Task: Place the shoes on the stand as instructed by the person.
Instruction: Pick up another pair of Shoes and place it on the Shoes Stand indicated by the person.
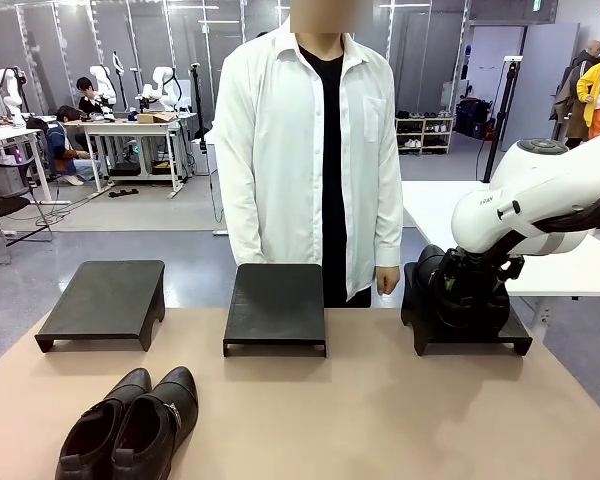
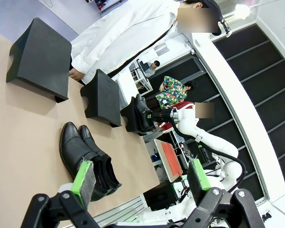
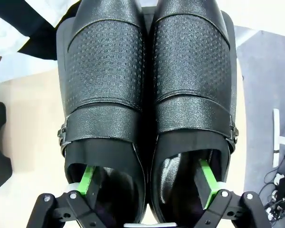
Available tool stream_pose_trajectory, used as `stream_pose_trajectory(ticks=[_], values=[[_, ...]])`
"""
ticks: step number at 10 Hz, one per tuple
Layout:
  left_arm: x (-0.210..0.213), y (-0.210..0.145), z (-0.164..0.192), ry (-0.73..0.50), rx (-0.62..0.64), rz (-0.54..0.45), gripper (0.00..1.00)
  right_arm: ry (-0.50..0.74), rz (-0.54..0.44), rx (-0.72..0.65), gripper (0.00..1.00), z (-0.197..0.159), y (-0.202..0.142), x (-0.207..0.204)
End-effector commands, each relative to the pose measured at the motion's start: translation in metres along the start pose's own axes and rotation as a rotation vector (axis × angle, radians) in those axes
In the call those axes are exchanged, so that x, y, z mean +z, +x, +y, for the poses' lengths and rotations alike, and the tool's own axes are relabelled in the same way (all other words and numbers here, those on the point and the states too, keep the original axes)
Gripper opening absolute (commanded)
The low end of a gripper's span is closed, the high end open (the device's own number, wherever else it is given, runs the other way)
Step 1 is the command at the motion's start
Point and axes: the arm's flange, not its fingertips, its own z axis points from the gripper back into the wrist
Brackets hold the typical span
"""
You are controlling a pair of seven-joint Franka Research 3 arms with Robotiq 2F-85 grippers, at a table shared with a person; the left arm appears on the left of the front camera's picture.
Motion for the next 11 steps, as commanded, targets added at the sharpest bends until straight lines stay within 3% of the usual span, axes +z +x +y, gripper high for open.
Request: stream_pose_trajectory(ticks=[1, 5, 7, 11], values=[[0.001, 0.003, 0.0, -0.019, -0.021, -0.008, 1.0, 0.001, -0.001, 0.001, 1.0, 0.001, 0.0, 0.0], [0.001, 0.003, 0.0, -0.019, -0.021, -0.008, 1.0, 0.0, 0.0, 0.0, 1.0, 0.0, 0.0, 0.0], [0.001, 0.003, 0.0, -0.019, -0.021, -0.008, 1.0, -0.012, 0.015, 0.02, 1.0, -0.006, -0.016, 0.052], [0.001, 0.003, 0.0, -0.019, -0.021, -0.008, 1.0, 0.259, 0.058, -0.043, 1.0, -0.044, -0.066, 0.142]])
